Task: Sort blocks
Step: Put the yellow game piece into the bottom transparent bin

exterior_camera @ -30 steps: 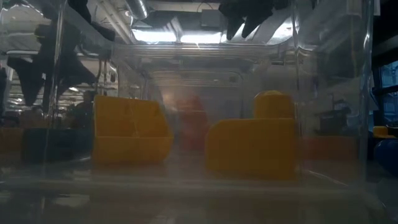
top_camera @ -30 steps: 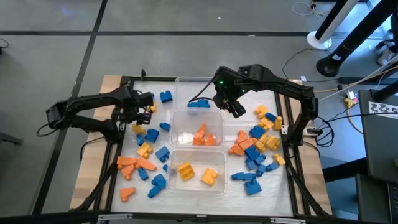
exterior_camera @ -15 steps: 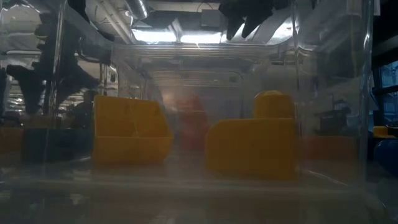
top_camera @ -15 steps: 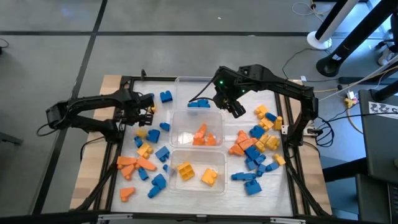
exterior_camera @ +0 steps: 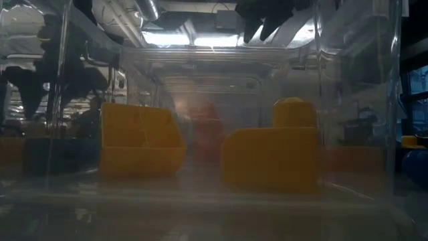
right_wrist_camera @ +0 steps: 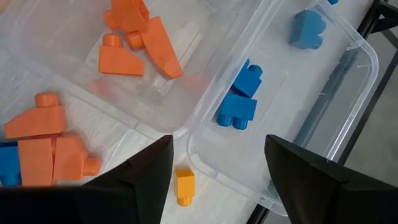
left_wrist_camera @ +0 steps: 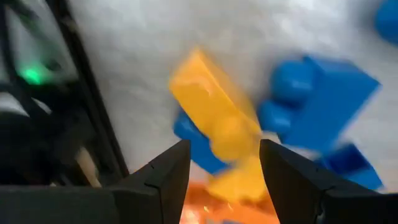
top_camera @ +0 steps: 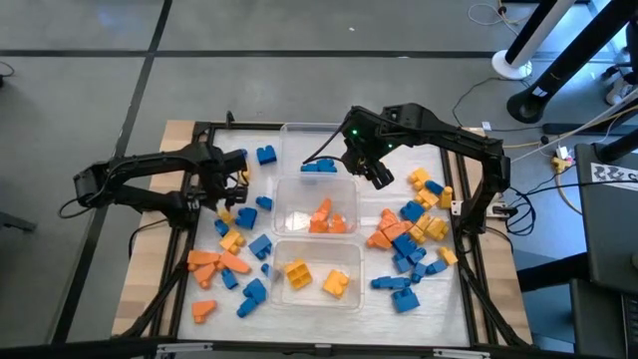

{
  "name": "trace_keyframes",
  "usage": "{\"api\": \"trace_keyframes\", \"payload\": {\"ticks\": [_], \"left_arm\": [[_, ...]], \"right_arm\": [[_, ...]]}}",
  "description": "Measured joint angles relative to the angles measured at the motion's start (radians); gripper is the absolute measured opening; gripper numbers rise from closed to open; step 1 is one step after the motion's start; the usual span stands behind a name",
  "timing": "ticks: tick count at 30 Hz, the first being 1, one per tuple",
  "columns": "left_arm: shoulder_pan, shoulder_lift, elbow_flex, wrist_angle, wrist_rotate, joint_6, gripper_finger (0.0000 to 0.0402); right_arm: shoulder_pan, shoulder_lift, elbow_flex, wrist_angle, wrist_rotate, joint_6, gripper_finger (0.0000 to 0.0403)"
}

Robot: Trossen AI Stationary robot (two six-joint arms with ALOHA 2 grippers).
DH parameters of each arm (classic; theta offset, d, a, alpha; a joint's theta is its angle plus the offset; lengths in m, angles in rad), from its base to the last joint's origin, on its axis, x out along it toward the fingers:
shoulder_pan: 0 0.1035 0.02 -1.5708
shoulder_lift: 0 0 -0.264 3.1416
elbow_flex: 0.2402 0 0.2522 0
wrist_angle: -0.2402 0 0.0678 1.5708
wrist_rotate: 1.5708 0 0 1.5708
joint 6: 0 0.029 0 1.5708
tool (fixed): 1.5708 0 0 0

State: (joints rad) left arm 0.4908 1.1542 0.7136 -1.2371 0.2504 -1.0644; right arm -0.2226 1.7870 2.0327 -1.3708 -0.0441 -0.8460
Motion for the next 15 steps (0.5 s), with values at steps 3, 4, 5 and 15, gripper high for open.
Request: {"api": "trace_keyframes", "payload": {"ticks": [3,4,5,15], "left_arm": [[-0.014,0.000,0.000,0.000,0.037,0.016,0.0182],[-0.021,0.000,0.000,0.000,0.036,0.029,0.0182],[-0.030,0.000,0.000,0.001,0.036,0.045,0.0182],[-0.154,0.000,0.000,0.055,-0.098,0.000,0.0182]], "right_arm": [[0.000,0.000,0.000,0.000,0.000,0.000,0.0253],[0.000,0.000,0.000,0.000,0.000,0.000,0.0253],[0.000,0.000,0.000,0.000,0.000,0.000,0.0253],[0.000,0.000,0.000,0.008,0.000,-0.001,0.0253]]}}
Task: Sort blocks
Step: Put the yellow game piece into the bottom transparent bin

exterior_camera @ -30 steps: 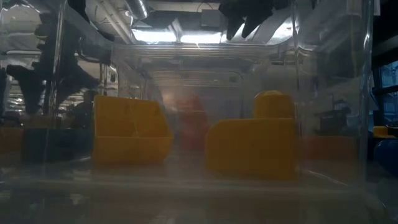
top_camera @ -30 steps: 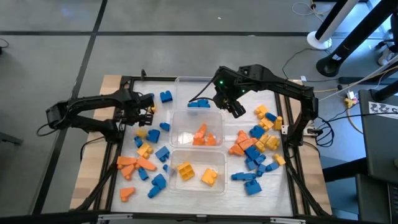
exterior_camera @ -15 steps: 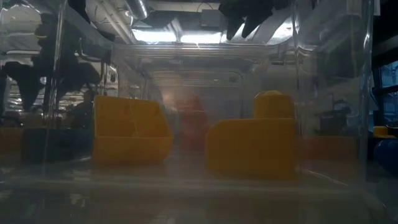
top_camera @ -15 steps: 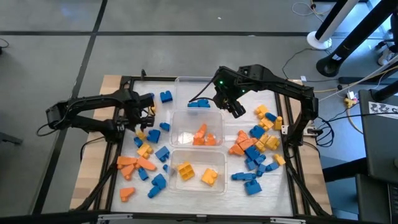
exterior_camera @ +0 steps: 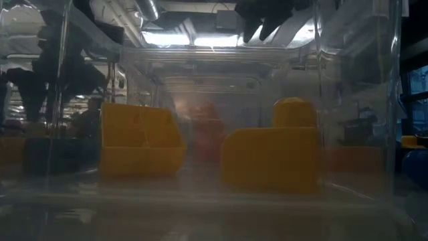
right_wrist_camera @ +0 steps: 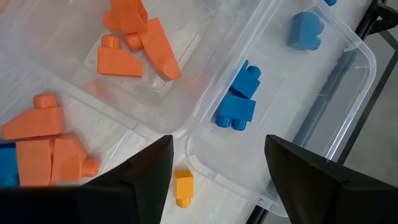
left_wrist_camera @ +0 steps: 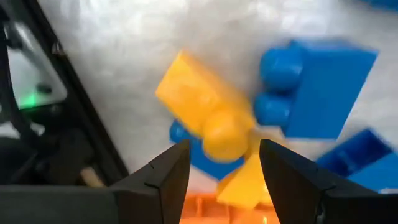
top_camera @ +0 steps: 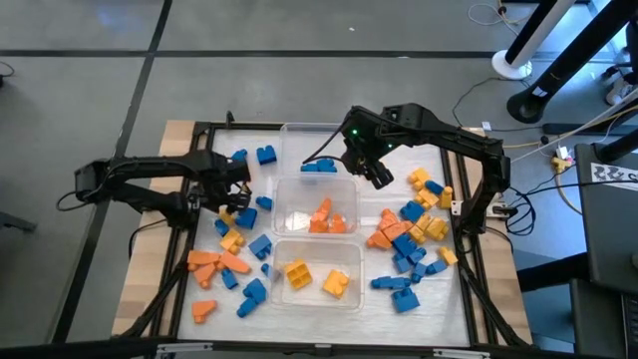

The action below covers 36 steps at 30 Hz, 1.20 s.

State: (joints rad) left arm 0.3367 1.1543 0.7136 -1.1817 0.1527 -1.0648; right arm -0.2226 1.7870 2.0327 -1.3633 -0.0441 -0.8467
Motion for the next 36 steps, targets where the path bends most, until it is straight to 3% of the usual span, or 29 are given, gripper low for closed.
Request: {"api": "trace_keyframes", "payload": {"ticks": [4,12,36], "left_arm": [[-0.029,0.000,0.000,0.056,-0.018,-0.040,0.0182],[-0.073,0.000,-0.002,-0.010,-0.069,-0.124,0.0182],[-0.122,0.001,-0.070,0.077,-0.068,-0.192,0.0177]], "right_arm": [[0.000,0.000,0.000,0.004,0.000,0.000,0.0253],[0.000,0.000,0.000,0.000,0.000,0.000,0.0253],[0.000,0.000,0.000,0.000,0.000,0.000,0.0253]]}}
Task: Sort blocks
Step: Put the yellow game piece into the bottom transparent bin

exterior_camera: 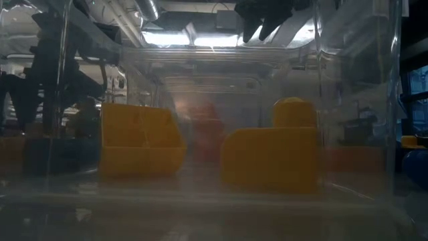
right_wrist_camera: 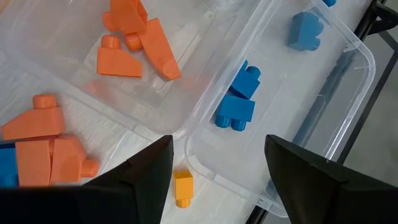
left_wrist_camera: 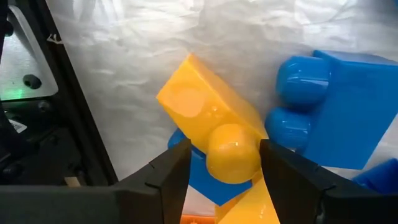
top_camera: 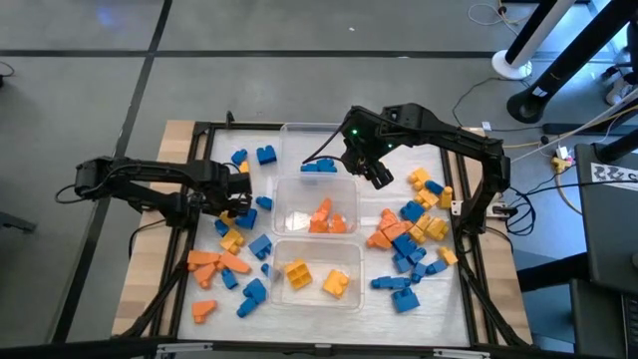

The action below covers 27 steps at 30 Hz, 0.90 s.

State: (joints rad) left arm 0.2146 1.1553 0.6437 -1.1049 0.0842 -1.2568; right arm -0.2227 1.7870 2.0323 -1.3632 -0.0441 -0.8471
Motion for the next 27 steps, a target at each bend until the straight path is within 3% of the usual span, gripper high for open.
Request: {"api": "trace_keyframes", "payload": {"ticks": [11,19,27], "left_arm": [[0.000,-0.002,0.001,0.001,0.002,0.000,0.0092],[0.003,-0.003,0.012,0.000,0.084,0.024,0.0102],[0.003,-0.068,0.100,-0.003,0.100,0.090,0.0096]], "right_arm": [[0.000,0.000,0.000,0.000,0.000,0.000,0.0253],[0.000,0.000,0.000,0.000,0.004,0.000,0.0253],[0.000,0.000,0.000,-0.010,0.100,0.000,0.0253]]}}
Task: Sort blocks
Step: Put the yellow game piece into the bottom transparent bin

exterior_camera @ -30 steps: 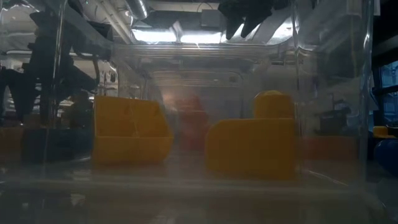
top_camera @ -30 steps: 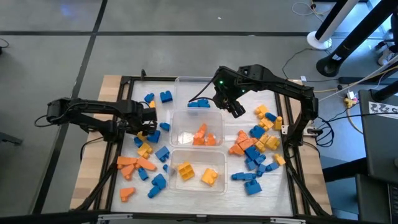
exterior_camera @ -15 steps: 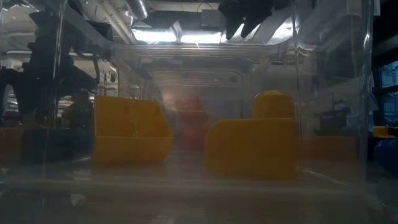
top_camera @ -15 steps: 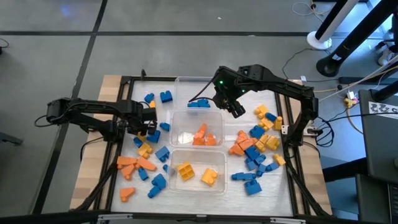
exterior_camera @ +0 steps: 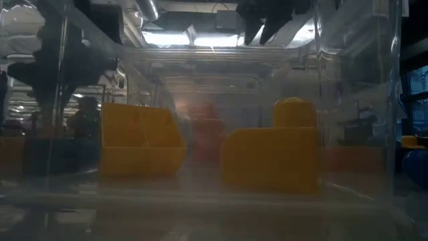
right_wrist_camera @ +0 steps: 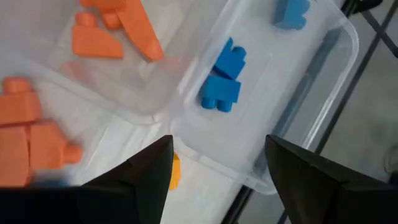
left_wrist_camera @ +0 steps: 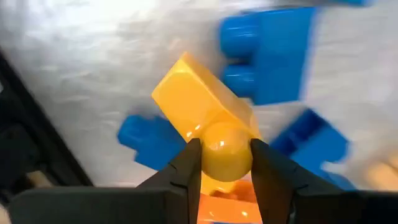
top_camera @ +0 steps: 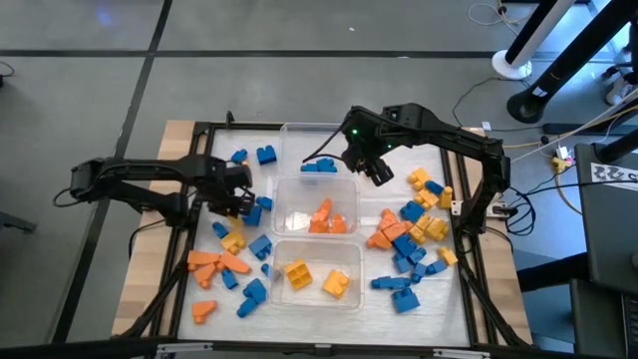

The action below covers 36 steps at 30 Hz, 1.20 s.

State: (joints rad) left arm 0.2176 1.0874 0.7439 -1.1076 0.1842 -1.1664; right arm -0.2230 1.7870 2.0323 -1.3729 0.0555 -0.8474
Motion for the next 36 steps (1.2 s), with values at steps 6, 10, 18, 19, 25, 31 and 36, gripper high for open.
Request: {"api": "trace_keyframes", "payload": {"ticks": [6,10,18,19,25,31,36], "left_arm": [[0.000,-0.121,0.074,0.002,0.032,0.022,0.0101],[-0.005,-0.207,0.100,0.083,0.043,0.022,0.0100],[-0.109,-0.282,0.101,0.503,0.053,0.054,0.0108],[-0.132,-0.275,0.101,0.569,0.053,0.071,0.0108],[-0.261,-0.170,0.102,0.862,0.042,0.256,0.0110],[-0.357,-0.039,0.101,0.924,0.042,0.337,0.0110],[-0.407,0.041,0.101,0.947,0.060,0.287,0.0110]], "right_arm": [[0.000,-0.006,0.000,-0.106,0.050,0.000,0.0253],[-0.005,-0.019,0.000,-0.158,0.065,0.000,0.0253],[-0.113,-0.082,0.000,-0.198,0.069,-0.018,0.0253],[-0.138,-0.090,0.000,-0.198,0.068,-0.020,0.0253],[-0.284,-0.102,0.000,-0.190,0.062,-0.022,0.0253],[-0.390,-0.100,-0.093,-0.129,-0.033,-0.117,0.0253],[-0.453,-0.100,-0.247,-0.068,-0.149,-0.190,0.0253]]}}
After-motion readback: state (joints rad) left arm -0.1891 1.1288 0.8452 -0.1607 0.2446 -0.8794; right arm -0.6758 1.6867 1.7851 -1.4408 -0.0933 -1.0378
